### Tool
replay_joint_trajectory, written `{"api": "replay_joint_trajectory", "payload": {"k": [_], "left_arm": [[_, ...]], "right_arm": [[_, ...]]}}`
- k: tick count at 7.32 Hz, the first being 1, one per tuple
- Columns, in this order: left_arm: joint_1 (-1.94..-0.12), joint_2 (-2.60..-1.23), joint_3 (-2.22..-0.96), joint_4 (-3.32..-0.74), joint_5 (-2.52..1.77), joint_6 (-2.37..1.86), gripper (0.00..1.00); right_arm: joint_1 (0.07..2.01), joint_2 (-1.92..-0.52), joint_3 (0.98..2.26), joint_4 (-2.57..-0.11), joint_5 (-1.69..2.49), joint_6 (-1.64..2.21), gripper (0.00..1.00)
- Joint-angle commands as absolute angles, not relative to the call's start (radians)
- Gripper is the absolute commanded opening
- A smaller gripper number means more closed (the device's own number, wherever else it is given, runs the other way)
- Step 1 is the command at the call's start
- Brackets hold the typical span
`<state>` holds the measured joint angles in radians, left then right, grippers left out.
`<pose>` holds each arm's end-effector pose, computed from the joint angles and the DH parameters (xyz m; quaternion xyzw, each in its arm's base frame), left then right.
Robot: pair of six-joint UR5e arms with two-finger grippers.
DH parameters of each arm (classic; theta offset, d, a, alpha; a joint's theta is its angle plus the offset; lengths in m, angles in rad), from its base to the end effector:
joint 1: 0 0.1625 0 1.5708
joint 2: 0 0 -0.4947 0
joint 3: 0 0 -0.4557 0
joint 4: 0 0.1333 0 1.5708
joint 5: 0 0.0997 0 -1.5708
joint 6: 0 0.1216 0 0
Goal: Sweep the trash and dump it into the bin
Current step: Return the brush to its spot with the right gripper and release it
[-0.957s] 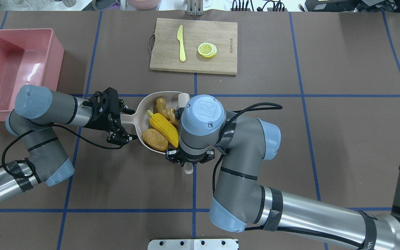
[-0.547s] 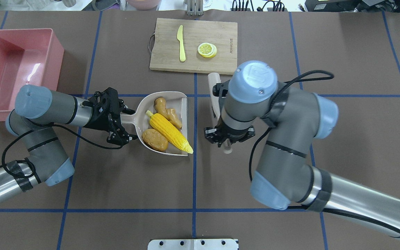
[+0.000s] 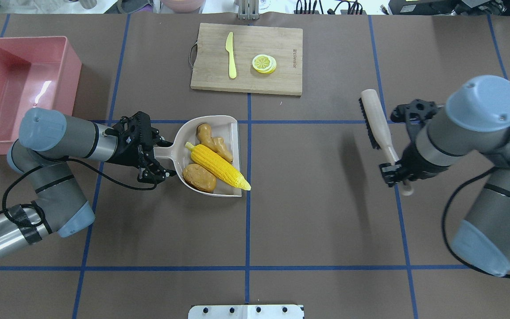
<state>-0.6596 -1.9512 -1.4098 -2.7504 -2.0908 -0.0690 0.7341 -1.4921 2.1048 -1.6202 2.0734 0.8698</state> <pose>0.5476 -0.5169 0.4425 0.4564 0.4664 0.4533 0.6072 -0.3604 -0.4259 0.4305 -0.0030 -0.3599 -0.0537 0.9314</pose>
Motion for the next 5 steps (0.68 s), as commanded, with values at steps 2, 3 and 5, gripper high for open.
{"api": "replay_joint_trajectory", "payload": {"k": [2, 3, 5], "left_arm": [[-0.660, -1.951, -1.410, -2.750, -2.091, -0.069, 0.49], [-0.660, -1.951, -1.411, -2.750, -2.091, -0.068, 0.45], [-0.660, -1.951, -1.411, -2.750, -2.091, -0.066, 0.41]], "right_arm": [[0.917, -1.884, 2.038, -1.227, 2.199, 0.750, 0.00], [0.926, -1.972, 2.020, -1.125, 2.201, 0.747, 0.00], [0.942, -2.014, 1.863, -0.873, 2.226, 0.741, 0.00]]}}
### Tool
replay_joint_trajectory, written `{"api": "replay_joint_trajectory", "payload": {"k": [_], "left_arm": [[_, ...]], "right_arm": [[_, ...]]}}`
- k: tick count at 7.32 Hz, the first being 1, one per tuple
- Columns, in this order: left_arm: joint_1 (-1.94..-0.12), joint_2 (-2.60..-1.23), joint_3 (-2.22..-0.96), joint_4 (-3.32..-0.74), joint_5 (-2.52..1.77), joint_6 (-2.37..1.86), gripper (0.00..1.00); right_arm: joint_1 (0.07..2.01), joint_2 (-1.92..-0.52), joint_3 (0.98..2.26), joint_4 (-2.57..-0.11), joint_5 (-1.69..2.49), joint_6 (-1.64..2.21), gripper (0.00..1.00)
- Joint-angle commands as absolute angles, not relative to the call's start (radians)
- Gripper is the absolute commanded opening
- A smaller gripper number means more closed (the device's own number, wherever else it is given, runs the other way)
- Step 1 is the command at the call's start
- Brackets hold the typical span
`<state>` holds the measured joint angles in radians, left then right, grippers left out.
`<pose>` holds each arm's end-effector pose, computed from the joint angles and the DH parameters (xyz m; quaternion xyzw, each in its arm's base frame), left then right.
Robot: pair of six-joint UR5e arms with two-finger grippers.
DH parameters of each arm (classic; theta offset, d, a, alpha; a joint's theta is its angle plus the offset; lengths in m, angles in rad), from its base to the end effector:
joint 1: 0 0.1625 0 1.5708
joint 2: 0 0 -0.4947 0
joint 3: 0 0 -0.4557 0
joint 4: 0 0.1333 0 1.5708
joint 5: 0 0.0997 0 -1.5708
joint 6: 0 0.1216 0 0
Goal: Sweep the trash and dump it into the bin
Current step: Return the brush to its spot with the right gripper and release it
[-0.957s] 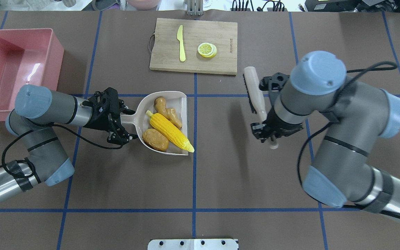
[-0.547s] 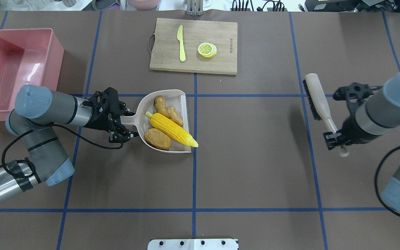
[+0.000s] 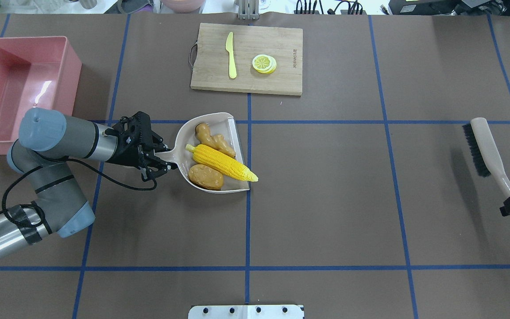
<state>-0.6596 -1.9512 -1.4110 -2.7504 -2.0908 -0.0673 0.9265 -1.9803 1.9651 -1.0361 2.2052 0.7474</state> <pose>0.5474 -0.5167 0.4418 0.4572 0.4662 0.4538 0.6064 -0.1876 -0.3517 0.6587 -0.0059 -0.3878 -0.0327 0.9211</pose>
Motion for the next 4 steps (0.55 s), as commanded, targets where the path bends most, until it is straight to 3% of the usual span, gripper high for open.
{"api": "replay_joint_trajectory", "payload": {"k": [1, 3, 4], "left_arm": [[-0.660, -1.951, -1.411, -2.750, -2.091, -0.066, 0.40], [-0.660, -1.951, -1.411, -2.750, -2.091, -0.067, 0.37], [-0.661, -1.951, -1.414, -2.752, -2.092, -0.067, 0.29]], "right_arm": [[0.948, -2.010, 1.761, -0.760, 2.255, 0.739, 0.00], [0.957, -2.005, 1.707, -0.707, 2.293, 0.739, 0.00], [0.962, -2.005, 1.707, -0.712, 2.304, 0.739, 0.00]]}}
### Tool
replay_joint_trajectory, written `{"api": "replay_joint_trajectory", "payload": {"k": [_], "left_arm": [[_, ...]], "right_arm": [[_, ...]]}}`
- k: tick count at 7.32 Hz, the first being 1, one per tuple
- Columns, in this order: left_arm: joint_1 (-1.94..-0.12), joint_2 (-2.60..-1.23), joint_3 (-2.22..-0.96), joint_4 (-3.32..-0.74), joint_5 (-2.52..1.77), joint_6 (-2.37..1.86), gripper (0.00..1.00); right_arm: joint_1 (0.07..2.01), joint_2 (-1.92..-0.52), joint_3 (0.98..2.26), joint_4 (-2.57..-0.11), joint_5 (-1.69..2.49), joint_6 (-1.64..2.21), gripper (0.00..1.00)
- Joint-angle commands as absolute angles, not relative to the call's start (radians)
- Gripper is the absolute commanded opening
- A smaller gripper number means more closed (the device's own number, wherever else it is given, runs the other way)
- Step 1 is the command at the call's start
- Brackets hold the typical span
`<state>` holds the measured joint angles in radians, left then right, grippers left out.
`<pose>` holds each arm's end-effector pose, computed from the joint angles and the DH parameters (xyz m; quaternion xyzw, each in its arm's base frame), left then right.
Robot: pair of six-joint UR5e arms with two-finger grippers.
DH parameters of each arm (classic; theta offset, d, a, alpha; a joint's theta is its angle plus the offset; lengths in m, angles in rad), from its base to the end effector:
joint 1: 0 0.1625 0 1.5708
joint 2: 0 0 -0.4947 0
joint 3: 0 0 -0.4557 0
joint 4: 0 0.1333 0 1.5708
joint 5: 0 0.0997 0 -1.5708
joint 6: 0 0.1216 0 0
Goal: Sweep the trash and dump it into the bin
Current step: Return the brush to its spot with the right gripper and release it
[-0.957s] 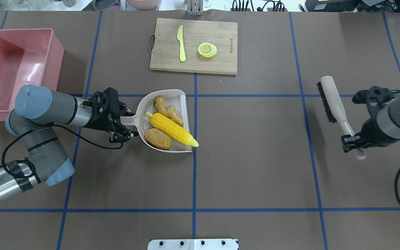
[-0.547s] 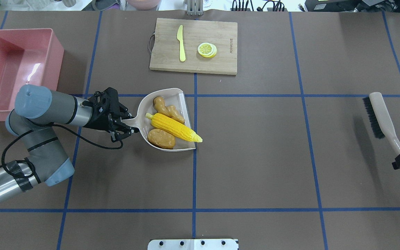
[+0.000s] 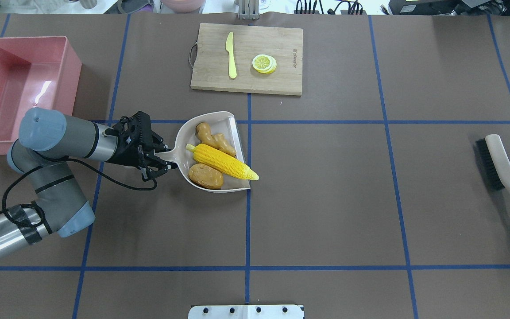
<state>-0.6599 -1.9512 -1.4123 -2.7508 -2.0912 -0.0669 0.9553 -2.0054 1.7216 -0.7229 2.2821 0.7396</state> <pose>0.5471 -0.5167 0.4410 0.4579 0.4663 0.4539 0.6058 -0.1654 -0.3273 0.7633 -0.0064 -0.4241 -0.0409 0.9047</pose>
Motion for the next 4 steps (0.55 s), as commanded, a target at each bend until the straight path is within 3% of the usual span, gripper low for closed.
{"api": "replay_joint_trajectory", "payload": {"k": [1, 2, 3, 4], "left_arm": [[-0.663, -1.951, -1.420, -2.757, -2.091, -0.069, 0.18], [-0.667, -1.950, -1.433, -2.769, -2.089, -0.069, 0.13], [-0.672, -1.947, -1.446, -2.775, -2.088, -0.068, 0.07], [-0.686, -1.941, -1.460, -2.778, -2.086, -0.064, 0.00]], "right_arm": [[0.966, -2.003, 1.707, -0.716, 2.313, 0.739, 0.00], [0.972, -2.003, 1.707, -0.718, 2.322, 0.739, 0.19], [0.985, -2.003, 1.709, -0.722, 2.327, 0.739, 0.73], [0.995, -2.002, 1.709, -0.723, 2.327, 0.739, 1.00]]}}
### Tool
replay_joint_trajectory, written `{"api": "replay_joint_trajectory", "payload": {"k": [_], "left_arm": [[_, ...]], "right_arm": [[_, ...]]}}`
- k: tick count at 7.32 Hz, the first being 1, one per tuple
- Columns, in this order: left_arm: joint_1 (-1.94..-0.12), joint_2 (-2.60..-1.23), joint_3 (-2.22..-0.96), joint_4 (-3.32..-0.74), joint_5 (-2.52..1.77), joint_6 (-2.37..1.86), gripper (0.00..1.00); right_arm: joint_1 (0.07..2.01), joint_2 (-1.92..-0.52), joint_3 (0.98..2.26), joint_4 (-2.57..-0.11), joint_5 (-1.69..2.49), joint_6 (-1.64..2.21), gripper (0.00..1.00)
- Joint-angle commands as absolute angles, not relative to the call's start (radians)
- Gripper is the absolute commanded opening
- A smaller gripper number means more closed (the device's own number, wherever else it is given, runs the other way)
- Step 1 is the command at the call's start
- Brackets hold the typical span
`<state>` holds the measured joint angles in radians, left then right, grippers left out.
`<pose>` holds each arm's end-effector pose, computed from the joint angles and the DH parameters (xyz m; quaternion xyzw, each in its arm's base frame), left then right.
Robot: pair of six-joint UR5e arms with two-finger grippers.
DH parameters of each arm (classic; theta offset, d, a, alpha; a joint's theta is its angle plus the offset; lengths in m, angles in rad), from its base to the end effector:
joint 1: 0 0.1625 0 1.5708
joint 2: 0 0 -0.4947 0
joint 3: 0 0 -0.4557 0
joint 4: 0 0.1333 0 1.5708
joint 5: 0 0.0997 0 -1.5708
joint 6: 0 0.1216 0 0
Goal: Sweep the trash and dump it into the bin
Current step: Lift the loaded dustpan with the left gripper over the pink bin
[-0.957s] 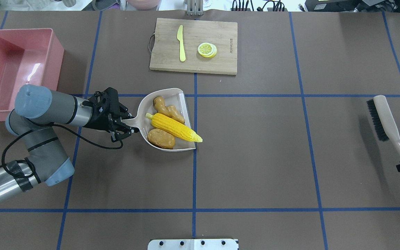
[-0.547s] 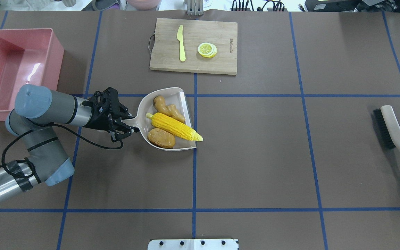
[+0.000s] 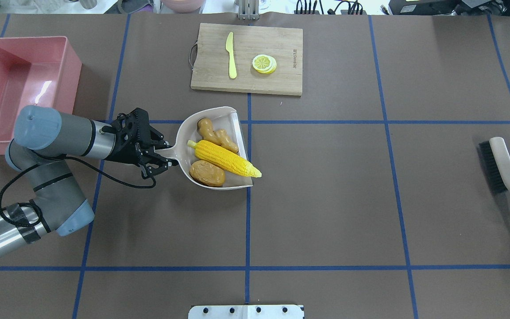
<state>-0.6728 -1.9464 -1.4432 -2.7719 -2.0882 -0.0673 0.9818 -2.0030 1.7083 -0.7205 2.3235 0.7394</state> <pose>0.5333 -0.5185 0.4247 0.4786 0.4671 0.4472 0.5939 -0.1585 -0.3275 0.7669 -0.0170 -0.4355 -0.0333 0.8994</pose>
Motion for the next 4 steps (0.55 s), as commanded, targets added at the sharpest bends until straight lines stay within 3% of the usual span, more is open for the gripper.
{"api": "replay_joint_trajectory", "payload": {"k": [1, 4], "left_arm": [[-0.701, -1.940, -1.463, -2.777, -2.083, -0.061, 0.00], [-0.724, -1.939, -1.468, -2.778, -1.896, -0.248, 0.00]], "right_arm": [[1.006, -2.002, 1.712, -0.723, 2.329, 0.739, 1.00], [1.096, -1.970, 1.724, -0.753, 2.380, 0.739, 1.00]]}}
